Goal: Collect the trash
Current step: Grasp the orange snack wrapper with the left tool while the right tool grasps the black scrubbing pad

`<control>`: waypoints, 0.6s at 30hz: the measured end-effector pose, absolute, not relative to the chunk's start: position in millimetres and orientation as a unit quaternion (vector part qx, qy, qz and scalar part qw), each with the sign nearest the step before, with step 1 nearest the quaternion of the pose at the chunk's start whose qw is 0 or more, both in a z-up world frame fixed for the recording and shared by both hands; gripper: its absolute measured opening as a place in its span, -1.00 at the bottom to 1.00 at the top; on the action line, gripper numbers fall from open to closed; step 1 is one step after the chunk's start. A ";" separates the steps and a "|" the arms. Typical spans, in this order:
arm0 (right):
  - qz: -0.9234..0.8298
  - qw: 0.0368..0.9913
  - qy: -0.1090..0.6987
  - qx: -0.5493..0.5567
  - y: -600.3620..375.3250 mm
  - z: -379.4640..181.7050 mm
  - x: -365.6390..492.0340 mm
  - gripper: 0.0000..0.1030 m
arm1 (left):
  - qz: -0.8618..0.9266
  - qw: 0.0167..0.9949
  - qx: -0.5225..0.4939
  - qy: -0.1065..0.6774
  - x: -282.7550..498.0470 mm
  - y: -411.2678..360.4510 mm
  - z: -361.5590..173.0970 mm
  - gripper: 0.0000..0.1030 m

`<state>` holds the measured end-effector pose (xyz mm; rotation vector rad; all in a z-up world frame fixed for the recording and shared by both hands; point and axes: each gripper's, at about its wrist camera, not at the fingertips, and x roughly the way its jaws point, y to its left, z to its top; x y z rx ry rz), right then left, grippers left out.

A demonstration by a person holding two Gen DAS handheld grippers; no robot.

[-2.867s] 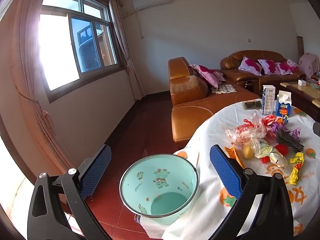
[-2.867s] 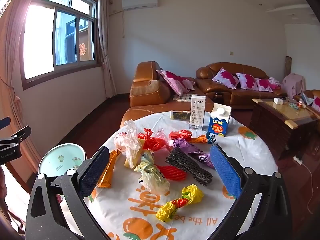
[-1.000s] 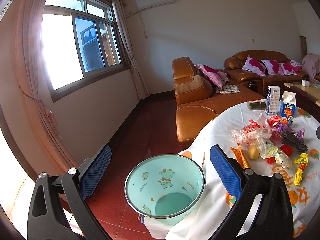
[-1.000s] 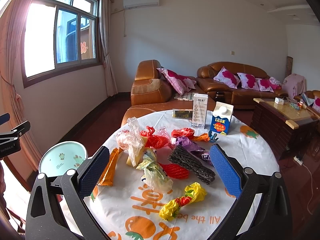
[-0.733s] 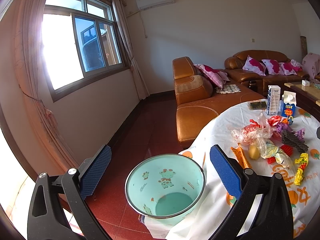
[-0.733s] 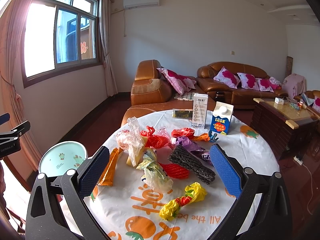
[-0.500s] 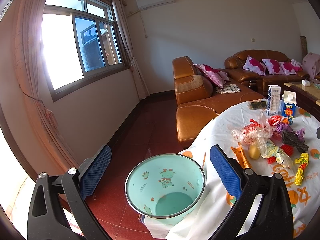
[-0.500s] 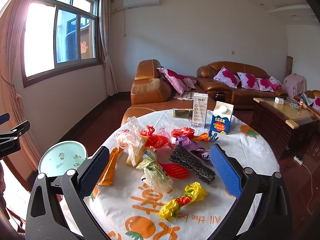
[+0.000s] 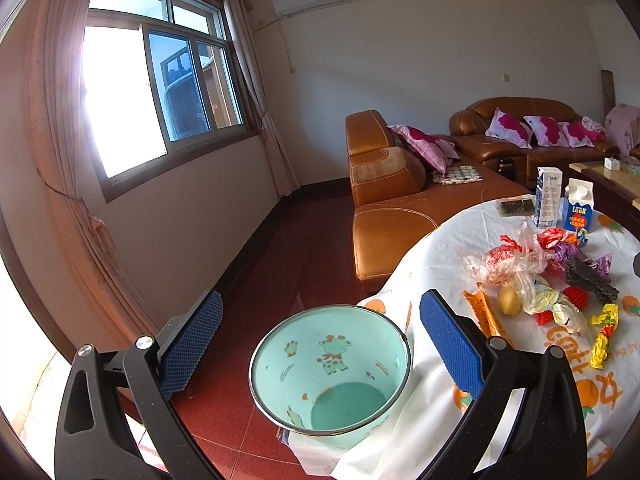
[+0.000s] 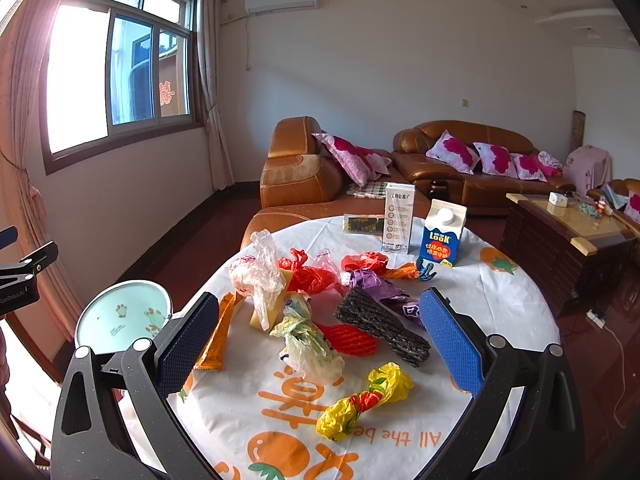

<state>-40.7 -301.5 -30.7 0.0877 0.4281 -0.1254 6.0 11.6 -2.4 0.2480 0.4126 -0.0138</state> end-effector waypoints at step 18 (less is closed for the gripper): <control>-0.191 0.939 0.277 0.074 -410.7 -124.4 -47.8 0.91 | -0.080 0.940 0.178 0.278 36.8 -96.6 -89.2 0.88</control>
